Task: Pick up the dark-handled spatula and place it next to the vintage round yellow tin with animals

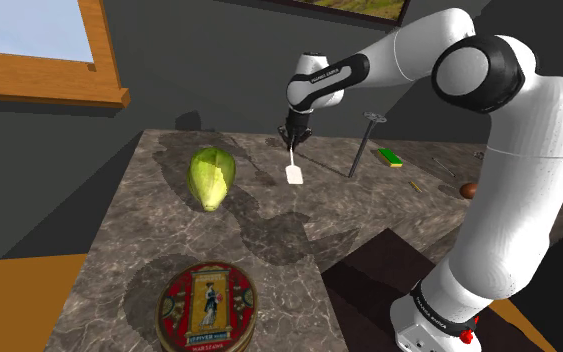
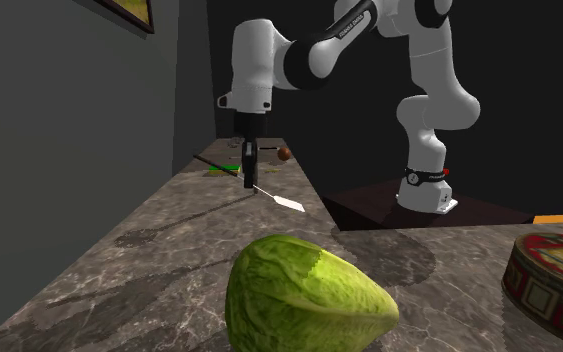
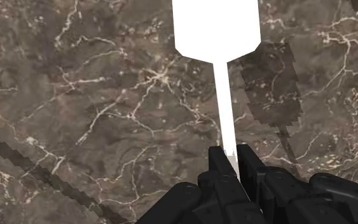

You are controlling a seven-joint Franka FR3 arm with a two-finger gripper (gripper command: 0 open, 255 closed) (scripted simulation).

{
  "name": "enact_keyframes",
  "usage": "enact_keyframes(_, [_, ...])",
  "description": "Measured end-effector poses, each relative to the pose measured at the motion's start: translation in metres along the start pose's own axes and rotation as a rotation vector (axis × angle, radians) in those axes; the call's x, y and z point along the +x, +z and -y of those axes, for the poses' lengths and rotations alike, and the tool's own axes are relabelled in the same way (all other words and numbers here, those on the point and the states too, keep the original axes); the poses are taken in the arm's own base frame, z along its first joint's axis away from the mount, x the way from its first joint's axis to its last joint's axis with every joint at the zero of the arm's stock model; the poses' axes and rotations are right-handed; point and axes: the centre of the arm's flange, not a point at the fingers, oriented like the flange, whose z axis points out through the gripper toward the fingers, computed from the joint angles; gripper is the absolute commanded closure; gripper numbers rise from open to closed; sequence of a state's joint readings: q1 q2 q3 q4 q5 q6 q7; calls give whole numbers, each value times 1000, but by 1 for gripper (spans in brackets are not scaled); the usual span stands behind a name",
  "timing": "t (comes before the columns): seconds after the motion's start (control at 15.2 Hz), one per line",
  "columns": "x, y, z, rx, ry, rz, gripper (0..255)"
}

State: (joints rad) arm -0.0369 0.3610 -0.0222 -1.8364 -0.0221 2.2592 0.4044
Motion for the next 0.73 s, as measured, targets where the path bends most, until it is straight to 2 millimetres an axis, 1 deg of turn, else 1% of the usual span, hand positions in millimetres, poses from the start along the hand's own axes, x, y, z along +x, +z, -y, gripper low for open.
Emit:
enact_keyframes(0.4, [3, -33, 1, 0, 0, 0, 255])
enact_keyframes(0.53, [3, -42, 0, 0, 0, 0, 255])
enact_keyframes(0.59, [-3, -44, 1, 0, 0, 0, 255])
enact_keyframes(0.73, [-24, -46, 6, 0, 0, 0, 255])
